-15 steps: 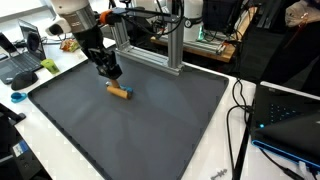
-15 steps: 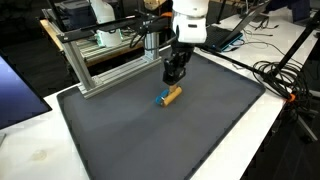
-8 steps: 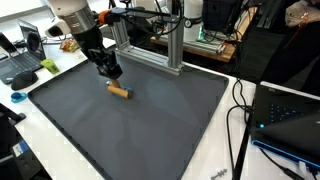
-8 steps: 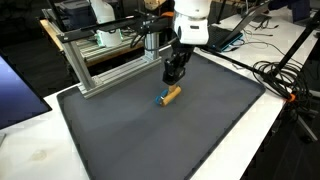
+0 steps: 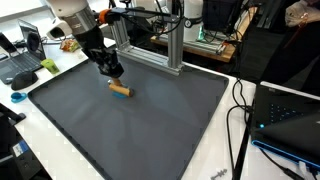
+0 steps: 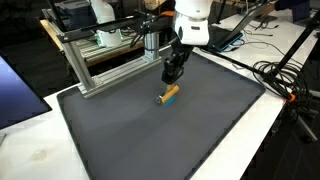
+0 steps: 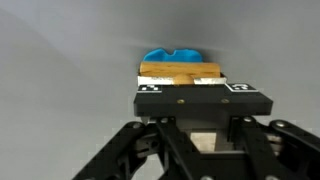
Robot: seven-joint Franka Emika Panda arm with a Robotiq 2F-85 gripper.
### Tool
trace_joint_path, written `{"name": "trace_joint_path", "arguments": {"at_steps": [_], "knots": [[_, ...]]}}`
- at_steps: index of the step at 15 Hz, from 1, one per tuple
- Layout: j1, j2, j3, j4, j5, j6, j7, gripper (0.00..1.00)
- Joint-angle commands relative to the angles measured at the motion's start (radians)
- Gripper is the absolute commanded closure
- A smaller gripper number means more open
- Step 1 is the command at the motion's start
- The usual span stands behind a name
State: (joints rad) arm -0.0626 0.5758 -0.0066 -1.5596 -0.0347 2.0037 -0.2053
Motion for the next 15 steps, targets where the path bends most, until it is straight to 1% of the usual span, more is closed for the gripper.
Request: {"name": "trace_joint_path", "arguments": {"at_steps": [1,5,10,15], "knots": [[0.002,0.068,-0.001,-0.011,-0.025,-0.040,-0.015,0.78],[0.003,0.072,-0.001,-0.007,-0.033,-0.079,-0.018,0.78],[0.005,0.076,-0.002,0.003,-0.037,-0.072,-0.013,0.78],[0.008,0.086,-0.001,0.017,-0.044,-0.097,-0.015,0.78]]}}
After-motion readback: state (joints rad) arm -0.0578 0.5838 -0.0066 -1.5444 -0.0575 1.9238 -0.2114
